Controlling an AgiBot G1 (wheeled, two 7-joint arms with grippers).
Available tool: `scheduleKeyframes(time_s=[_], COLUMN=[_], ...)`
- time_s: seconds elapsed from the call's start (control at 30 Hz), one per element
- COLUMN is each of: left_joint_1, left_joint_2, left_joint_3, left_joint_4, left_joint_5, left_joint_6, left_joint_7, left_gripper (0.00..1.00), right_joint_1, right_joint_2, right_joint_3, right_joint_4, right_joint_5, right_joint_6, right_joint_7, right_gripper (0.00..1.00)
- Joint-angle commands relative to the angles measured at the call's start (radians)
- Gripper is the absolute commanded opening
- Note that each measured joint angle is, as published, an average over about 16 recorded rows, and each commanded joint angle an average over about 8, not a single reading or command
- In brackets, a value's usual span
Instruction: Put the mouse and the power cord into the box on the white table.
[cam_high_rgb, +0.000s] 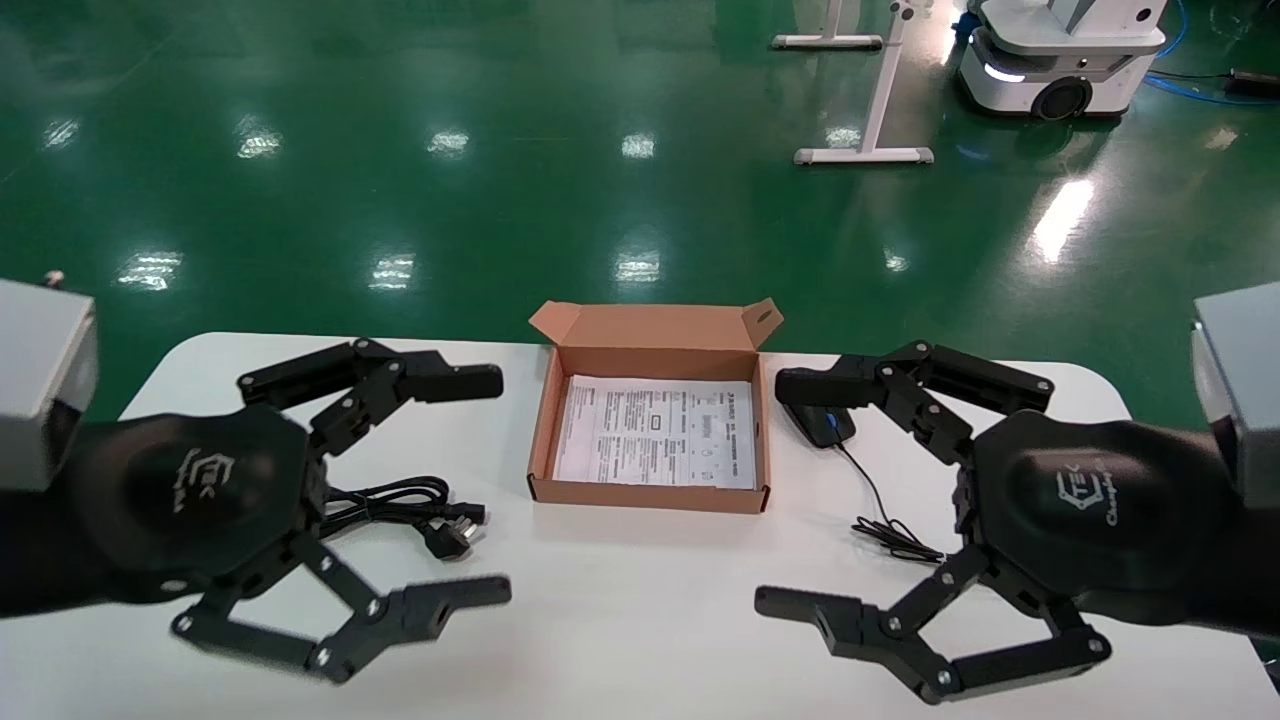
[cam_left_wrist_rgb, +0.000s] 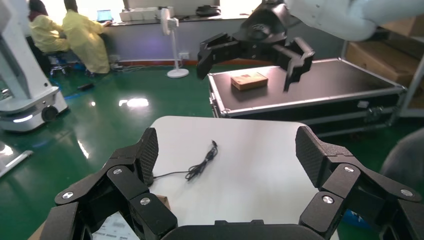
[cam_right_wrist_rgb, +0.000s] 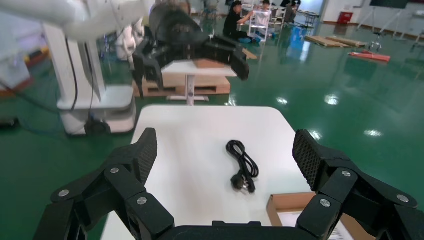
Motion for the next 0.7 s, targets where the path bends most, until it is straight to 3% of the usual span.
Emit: scheduleKeyframes(time_s=[0.03,0.37,0.7], left_joint_1=[-0.010,-0.295,-0.471], left_joint_2=[-0.004,0.026,0.164], left_joint_3=[0.008,0.331,0.516], left_joint_4=[-0.012,0.035,0.364], left_joint_5=[0.024,0.397,0.640], left_joint_6=[0.017,0.050,0.027], left_joint_7=[-0.004,0.057,0.173], left_gripper=[1.00,1.00,1.00], right_joint_1=[0.007,0.133,0.279], right_joint_2=[0.007,0.048,-0.022], right_joint_3=[-0.001,-0.153,-0.275], right_joint_4=[0.006,-0.197,-0.522], right_joint_5=[-0.019,-0.217,-0.473], right_joint_6=[-0.014,-0.050,-0.018], right_joint_7=[-0.013,-0.263,-0.523], right_gripper=[1.00,1.00,1.00])
